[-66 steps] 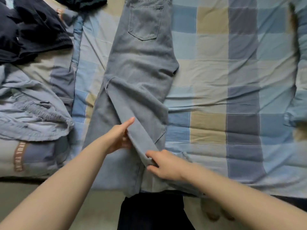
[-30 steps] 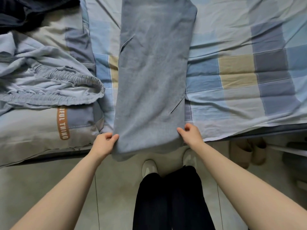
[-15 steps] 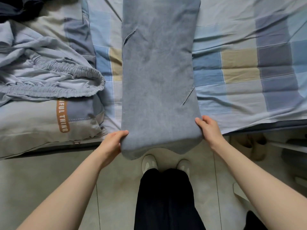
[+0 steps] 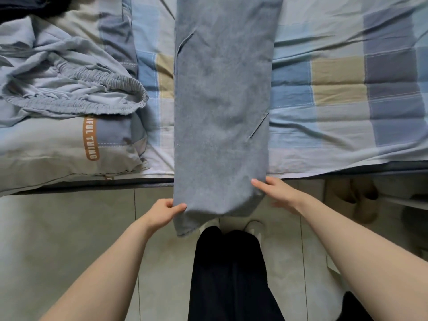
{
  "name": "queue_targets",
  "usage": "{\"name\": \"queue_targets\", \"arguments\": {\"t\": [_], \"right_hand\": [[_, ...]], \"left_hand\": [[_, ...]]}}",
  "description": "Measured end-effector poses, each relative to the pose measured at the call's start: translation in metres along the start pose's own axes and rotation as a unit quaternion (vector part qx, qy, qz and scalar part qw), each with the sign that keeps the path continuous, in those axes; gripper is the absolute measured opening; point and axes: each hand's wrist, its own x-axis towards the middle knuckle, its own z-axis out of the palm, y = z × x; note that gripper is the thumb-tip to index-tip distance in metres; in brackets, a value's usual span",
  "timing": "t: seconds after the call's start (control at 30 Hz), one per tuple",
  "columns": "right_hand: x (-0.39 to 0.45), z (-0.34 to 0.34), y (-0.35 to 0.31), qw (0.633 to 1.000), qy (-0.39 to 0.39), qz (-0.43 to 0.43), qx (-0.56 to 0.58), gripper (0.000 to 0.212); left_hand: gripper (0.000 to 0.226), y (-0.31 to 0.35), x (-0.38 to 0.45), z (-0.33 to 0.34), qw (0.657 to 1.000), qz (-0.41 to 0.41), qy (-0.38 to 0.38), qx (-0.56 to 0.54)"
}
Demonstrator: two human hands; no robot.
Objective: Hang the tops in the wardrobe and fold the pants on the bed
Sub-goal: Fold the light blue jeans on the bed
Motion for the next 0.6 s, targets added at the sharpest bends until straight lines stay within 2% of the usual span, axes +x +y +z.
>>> {"name": "queue_targets", "arguments": {"t": [0.13, 0.2, 0.3, 0.37, 0.43, 0.53, 0.6], "right_hand": [[-0.017, -0.003, 0.026, 0.998, -0.043, -0.014, -0.034, 0.019], [-0.031, -0.005, 0.04, 0.999, -0.034, -0.024, -0.018, 0.01], [-0.048, -0.007, 0.06, 0.996, -0.012, -0.016, 0.092, 0.022], [-0.061, -0.006, 0.066, 0.984, -0.03, -0.005, 0.178, 0.018], [-0.071, 0.0, 0.065, 0.977, -0.017, -0.001, 0.215, 0.011], [-0.09, 0.008, 0.044, 0.975, 0.028, -0.016, 0.222, 0.024], [-0.099, 0.01, 0.027, 0.984, 0.046, -0.03, 0.169, 0.035]], "left_hand": [[0.026, -0.014, -0.019, 0.005, 0.992, -0.025, -0.01, -0.121], [0.025, -0.017, -0.03, 0.007, 0.991, -0.022, 0.008, -0.134], [0.026, -0.018, -0.043, 0.012, 0.991, -0.018, 0.045, -0.122], [0.023, -0.014, -0.054, 0.017, 0.991, -0.007, 0.069, -0.118], [0.02, -0.008, -0.065, 0.02, 0.992, 0.006, 0.079, -0.098], [0.03, 0.003, -0.083, 0.019, 0.991, 0.017, 0.093, -0.093], [0.044, 0.013, -0.094, 0.014, 0.989, 0.015, 0.084, -0.119]]}}
